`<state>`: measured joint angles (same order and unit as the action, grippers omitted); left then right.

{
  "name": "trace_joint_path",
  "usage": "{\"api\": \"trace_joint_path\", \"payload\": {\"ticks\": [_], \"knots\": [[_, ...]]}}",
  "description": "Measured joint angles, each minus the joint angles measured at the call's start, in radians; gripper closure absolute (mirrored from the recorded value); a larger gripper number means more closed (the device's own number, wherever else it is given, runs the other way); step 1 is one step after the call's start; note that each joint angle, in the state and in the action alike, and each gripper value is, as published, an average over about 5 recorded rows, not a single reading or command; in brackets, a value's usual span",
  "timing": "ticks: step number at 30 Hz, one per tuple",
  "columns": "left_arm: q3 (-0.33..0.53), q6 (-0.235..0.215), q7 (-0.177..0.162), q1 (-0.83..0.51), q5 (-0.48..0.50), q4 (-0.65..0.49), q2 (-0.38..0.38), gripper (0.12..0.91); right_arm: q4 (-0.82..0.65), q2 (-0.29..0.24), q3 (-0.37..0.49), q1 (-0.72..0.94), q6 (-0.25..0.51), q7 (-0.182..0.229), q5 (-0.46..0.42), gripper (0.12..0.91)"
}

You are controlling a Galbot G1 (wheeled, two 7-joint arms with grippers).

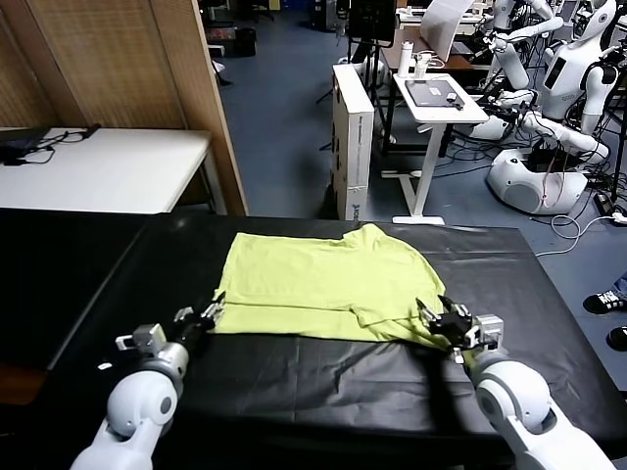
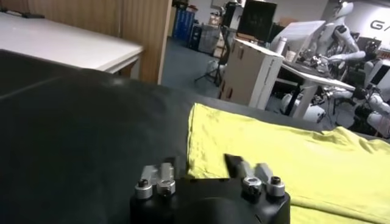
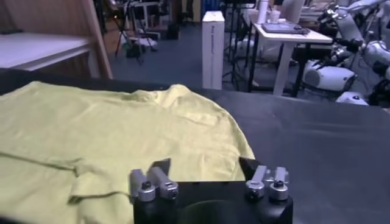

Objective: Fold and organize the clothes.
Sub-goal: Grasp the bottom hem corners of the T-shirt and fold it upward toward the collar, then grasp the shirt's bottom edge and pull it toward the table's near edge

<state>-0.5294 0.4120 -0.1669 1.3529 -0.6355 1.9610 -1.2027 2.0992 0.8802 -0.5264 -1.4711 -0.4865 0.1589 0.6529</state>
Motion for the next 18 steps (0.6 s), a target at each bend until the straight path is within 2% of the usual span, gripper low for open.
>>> {"api": "trace_joint_path", "payload": {"ticks": [6, 15, 18], "knots": [[-0.004, 0.005, -0.001, 0.077, 0.014, 0.063, -0.011, 0.123, -0.001, -0.004, -0.016, -0.058, 0.002, -0.013, -0.011, 0.118], [-0.002, 0.003, 0.004, 0.113, 0.029, 0.07, -0.017, 0.123, -0.018, -0.003, -0.001, -0.058, 0.004, -0.013, -0.027, 0.123], [-0.001, 0.001, 0.005, 0.113, 0.032, 0.062, -0.017, 0.123, -0.022, -0.001, 0.002, -0.058, 0.005, -0.013, -0.03, 0.171]]}}
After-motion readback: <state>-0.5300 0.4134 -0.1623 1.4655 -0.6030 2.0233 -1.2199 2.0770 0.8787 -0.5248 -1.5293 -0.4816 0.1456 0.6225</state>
